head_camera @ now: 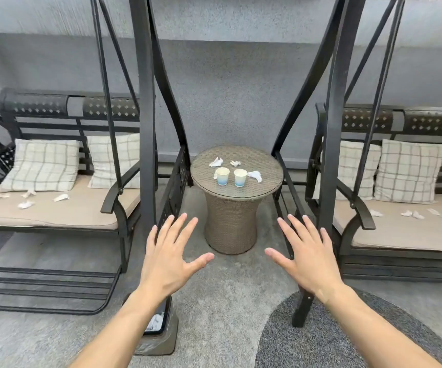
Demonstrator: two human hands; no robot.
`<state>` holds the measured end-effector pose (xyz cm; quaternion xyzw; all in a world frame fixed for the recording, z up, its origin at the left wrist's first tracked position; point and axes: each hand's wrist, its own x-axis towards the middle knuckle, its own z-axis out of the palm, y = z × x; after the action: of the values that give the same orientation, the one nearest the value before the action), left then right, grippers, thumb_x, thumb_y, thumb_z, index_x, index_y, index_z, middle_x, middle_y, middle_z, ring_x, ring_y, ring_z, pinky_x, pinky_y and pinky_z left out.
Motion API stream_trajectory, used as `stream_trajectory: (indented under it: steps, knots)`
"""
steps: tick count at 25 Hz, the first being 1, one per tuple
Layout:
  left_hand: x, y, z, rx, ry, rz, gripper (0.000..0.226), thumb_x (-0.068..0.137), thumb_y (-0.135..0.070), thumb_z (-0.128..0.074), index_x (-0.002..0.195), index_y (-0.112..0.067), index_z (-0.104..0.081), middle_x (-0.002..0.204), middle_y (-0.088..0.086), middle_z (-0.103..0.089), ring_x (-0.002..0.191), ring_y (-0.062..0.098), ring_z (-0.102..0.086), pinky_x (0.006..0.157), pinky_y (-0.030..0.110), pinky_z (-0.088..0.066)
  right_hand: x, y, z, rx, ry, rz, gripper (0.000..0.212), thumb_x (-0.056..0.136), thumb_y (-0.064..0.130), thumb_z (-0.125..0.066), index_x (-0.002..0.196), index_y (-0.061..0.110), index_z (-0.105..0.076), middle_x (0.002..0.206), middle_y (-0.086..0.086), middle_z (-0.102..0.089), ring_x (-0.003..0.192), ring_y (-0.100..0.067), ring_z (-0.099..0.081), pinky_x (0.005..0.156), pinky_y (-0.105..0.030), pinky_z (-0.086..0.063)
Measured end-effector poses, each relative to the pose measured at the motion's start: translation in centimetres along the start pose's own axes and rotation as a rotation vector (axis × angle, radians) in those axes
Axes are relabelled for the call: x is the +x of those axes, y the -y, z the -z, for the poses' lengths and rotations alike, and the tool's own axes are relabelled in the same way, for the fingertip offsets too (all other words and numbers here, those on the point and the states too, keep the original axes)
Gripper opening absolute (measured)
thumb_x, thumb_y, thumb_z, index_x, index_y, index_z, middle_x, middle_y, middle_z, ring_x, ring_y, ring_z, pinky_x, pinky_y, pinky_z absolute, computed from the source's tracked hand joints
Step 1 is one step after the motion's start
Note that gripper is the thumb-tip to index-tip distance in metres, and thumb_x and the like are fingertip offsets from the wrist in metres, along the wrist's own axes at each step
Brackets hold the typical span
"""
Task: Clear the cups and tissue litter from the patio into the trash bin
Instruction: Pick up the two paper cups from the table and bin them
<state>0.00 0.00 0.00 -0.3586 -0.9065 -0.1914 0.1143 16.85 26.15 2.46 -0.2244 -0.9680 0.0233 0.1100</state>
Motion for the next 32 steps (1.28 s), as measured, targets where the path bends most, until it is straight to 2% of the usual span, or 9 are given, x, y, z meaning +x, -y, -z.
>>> stream_trajectory:
  steps: [7,14,24,32]
  knots:
    - [9.3,4.2,-3.3,0.038,0.076,-0.022,0.092,0.075,-0.091,-0.018,0.152,-0.039,-0.023,0.161,-0.009,-0.021,0.15,0.013,-0.007,0.121,0.045,-0.004,8.4,0.4,-3.1,0.003,0.009,-0.077,0.086,0.078,0.087,-0.01,0.15,0.04,-0.014,0.16,0.009,-0.015,0.147,-0.017,0.0,0.117,-0.051,-0.011]
    - [20.0,4.2,-9.4,0.015,0.122,-0.021,0.091,0.077,-0.09,-0.018,0.152,-0.04,-0.017,0.161,-0.01,-0.019,0.15,0.01,-0.004,0.122,0.044,-0.003,18.3,-4.1,-7.7,0.051,0.043,-0.094,0.086,0.077,0.087,-0.01,0.15,0.041,-0.012,0.16,0.009,-0.01,0.148,-0.018,0.004,0.117,-0.052,-0.008]
    - [35.6,1.7,-16.7,0.053,0.153,0.097,0.09,0.078,-0.088,-0.02,0.152,-0.037,-0.02,0.16,-0.009,-0.023,0.149,0.012,-0.01,0.121,0.046,-0.009,36.4,-12.9,-11.7,0.09,0.11,0.005,0.087,0.078,0.087,-0.011,0.15,0.039,-0.013,0.161,0.006,-0.012,0.148,-0.02,0.0,0.116,-0.052,-0.01]
    - [41.9,4.3,-20.3,0.025,0.134,0.188,0.091,0.078,-0.088,-0.023,0.151,-0.034,-0.025,0.157,-0.008,-0.03,0.147,0.014,-0.019,0.119,0.046,-0.016,44.9,-13.4,-15.5,0.077,0.22,0.083,0.09,0.076,0.086,-0.019,0.151,0.035,-0.015,0.16,0.004,-0.015,0.147,-0.023,-0.005,0.115,-0.053,-0.013]
